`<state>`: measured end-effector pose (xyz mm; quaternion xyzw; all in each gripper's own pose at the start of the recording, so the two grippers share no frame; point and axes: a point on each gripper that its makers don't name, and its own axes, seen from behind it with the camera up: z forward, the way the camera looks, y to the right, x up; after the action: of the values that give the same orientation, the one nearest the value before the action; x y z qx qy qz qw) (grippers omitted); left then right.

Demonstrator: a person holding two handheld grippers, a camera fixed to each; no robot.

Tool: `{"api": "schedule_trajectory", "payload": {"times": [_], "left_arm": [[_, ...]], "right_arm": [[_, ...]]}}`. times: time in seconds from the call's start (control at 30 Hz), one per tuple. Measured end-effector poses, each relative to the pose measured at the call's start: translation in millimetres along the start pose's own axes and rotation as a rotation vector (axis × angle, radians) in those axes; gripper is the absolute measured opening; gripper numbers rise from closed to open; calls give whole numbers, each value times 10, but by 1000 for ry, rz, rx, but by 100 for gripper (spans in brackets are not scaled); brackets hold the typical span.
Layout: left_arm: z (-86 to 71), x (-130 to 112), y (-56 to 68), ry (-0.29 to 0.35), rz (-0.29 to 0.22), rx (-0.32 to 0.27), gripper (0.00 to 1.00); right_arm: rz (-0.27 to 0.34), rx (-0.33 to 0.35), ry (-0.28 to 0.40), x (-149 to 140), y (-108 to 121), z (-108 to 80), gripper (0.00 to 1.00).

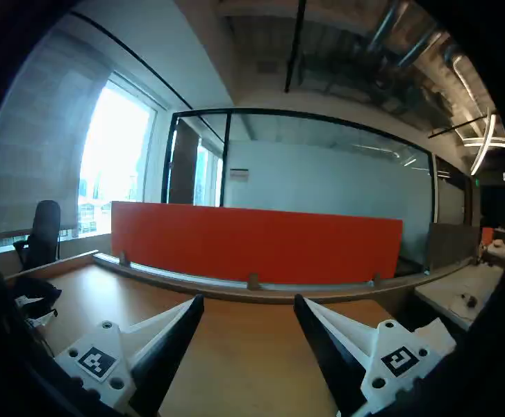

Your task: Fold towel

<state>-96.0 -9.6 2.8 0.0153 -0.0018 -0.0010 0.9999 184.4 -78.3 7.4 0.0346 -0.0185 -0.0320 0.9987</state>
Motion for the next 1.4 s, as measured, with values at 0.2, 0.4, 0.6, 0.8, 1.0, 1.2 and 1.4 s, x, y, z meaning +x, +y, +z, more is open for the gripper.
{"api": "schedule_trajectory", "payload": {"times": [0.2, 0.4, 0.6, 0.8, 1.0, 1.2, 1.4], "left_arm": [[4, -5, 8, -1, 1, 0, 78], [10, -12, 6, 0, 1, 0, 78], [14, -26, 2, 0, 0, 0, 78], [20, -30, 4, 0, 0, 0, 78], [22, -38, 2, 0, 0, 0, 78], [23, -41, 7, 1, 0, 0, 78], [25, -43, 8, 1, 0, 0, 78]], "right_arm": [[-9, -8, 12, -7, 97, 2, 100], [0, -25, 53, 82, 216, -17, 100], [0, -60, 81, 16, 374, -75, 100], [39, -66, 77, -167, 425, -130, 100], [52, -84, 82, -375, 514, -165, 100], [42, -85, 78, -601, 561, -153, 100], [56, -87, 89, -750, 592, -136, 100]]}}
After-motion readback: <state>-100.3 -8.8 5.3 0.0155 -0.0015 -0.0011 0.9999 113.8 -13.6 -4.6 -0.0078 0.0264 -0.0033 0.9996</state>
